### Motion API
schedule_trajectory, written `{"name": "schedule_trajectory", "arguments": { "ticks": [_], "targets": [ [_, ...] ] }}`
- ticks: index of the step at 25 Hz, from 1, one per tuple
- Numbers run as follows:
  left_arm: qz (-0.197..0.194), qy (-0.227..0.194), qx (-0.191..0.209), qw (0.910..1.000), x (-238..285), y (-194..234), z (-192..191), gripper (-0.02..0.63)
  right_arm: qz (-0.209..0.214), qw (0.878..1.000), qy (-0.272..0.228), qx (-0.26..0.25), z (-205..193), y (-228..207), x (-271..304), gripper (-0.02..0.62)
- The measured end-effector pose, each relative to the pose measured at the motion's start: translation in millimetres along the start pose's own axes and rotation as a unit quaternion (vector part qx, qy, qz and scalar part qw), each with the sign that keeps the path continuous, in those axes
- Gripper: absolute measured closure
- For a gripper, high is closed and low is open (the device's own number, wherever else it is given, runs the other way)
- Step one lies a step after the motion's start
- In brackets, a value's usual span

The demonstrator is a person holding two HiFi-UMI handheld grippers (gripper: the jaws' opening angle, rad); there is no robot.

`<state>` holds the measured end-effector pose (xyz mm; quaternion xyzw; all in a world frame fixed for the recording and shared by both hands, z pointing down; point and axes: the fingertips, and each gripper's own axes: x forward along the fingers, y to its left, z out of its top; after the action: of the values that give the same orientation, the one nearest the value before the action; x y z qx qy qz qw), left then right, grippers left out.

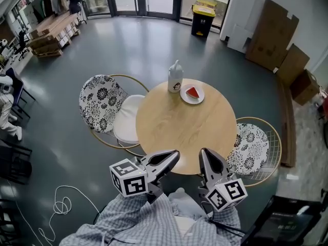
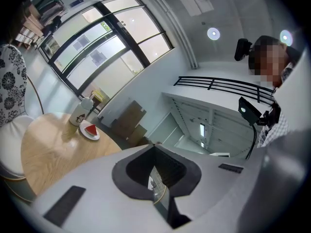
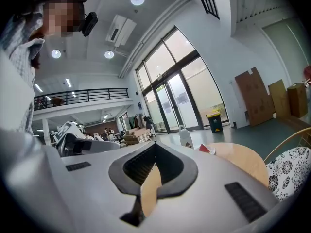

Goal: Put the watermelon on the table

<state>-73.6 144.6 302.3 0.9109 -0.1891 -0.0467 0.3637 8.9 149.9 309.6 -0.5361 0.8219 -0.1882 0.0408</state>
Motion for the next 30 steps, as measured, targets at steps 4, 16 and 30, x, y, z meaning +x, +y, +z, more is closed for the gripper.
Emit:
{"name": "schedule_trajectory", "arguments": {
  "ticks": [4,16,30],
  "targets": [
    [0.003,-0.001,0.010,1.0000,4,-5,-1,0.598,0.011,1.000,-0.002,-0.007,5,-1,-4,0.588],
    [0.018,-0.007,0.014,0.9997,6,-12,-11,0.598,0.022,1.000,0.012,-0.007,-4,1,-22,0.588],
    [0.030,-0.001,0.005,0.9995,2,-15,-23,0.598,0.031,0.999,0.020,-0.001,-12,6,-27,0.588]
  ]
}}
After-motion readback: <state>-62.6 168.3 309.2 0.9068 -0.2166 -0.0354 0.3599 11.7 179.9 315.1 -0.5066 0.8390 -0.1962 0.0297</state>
